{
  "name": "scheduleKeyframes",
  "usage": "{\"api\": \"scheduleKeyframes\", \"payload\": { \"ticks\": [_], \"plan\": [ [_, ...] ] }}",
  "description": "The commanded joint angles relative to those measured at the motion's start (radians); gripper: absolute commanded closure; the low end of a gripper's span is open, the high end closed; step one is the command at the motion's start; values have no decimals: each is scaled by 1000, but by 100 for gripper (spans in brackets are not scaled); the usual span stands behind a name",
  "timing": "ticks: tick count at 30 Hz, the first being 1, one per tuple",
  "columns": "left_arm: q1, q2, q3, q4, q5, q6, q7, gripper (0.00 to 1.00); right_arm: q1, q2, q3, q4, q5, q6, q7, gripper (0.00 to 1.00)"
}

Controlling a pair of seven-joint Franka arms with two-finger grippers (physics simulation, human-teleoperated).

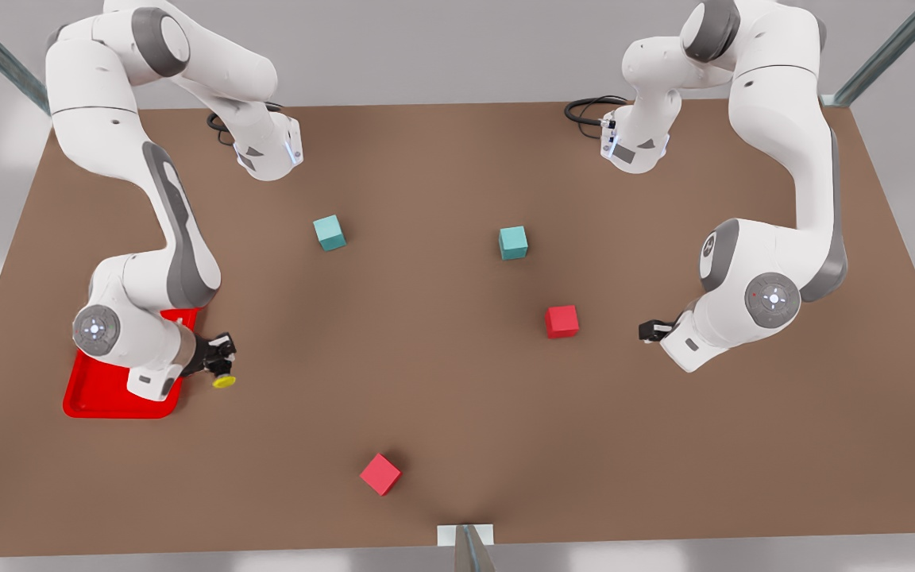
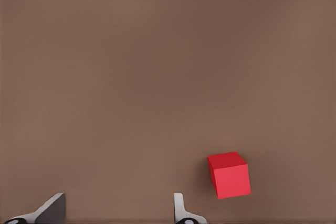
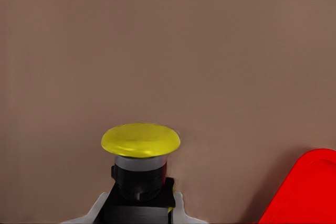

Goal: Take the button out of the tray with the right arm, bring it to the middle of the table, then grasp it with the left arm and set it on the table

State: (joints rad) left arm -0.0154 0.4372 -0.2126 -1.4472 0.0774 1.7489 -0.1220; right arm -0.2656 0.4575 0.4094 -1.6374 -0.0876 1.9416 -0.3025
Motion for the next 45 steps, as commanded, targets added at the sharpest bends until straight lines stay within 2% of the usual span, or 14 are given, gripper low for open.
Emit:
{"api": "scheduleKeyframes", "payload": {
  "ticks": [1, 6, 11, 18, 20, 23, 24, 33, 36, 37, 38, 42, 44, 45],
  "plan": [
    [0, 0, 1, -1, 1, 0, -8, 0, 23, 0, 40, 2, -7, -109, 697, 58],
    [2, 2, 1, -1, 1, 1, -8, 0, 180, 12, 80, 4, -4, -89, 1023, 57],
    [-6, 0, 1, -2, 1, 0, -10, 0, 327, 70, 80, 71, 23, -55, 1283, 55],
    [-8, 2, 1, -2, 2, 1, -10, 0, 563, 296, 65, 384, 14, -55, 1603, 55],
    [-8, 2, 1, -2, 2, 1, -10, 0, 646, 320, 31, 407, 14, -6, 1674, 55],
    [-8, 2, 1, -2, 2, 1, -10, 0, 735, 406, 3, 508, 17, 16, 1740, 55],
    [-8, 2, 1, -2, 2, 1, -10, 0, 773, 429, -30, 530, 17, 33, 1754, 55],
    [-112, 2, 1, -1, 1, 1, -212, 0, 829, 607, -112, 660, 19, 140, 1764, 55],
    [-118, 2, 1, 1, 1, 1, -228, 0, 856, 624, -116, 660, 19, 181, 1764, 53],
    [-120, 2, 1, -1, 2, 1, -229, 0, 858, 638, -116, 682, 19, 191, 1764, 24],
    [-120, 2, 1, -1, 2, 1, -228, 0, 881, 639, -130, 683, 19, 195, 1764, 0],
    [-136, 2, 1, 4, 2, 1, -255, 0, 827, 567, -120, 669, 23, 99, 1734, 0],
    [-155, 2, -1, 7, -2, 1, -291, 0, 661, 426, -15, 597, 32, -148, 1478, 0],
    [-202, 2, -1, 8, -5, 1, -321, 0, 553, 310, 18, 472, 34, -197, 1360, 0]
  ]
}}
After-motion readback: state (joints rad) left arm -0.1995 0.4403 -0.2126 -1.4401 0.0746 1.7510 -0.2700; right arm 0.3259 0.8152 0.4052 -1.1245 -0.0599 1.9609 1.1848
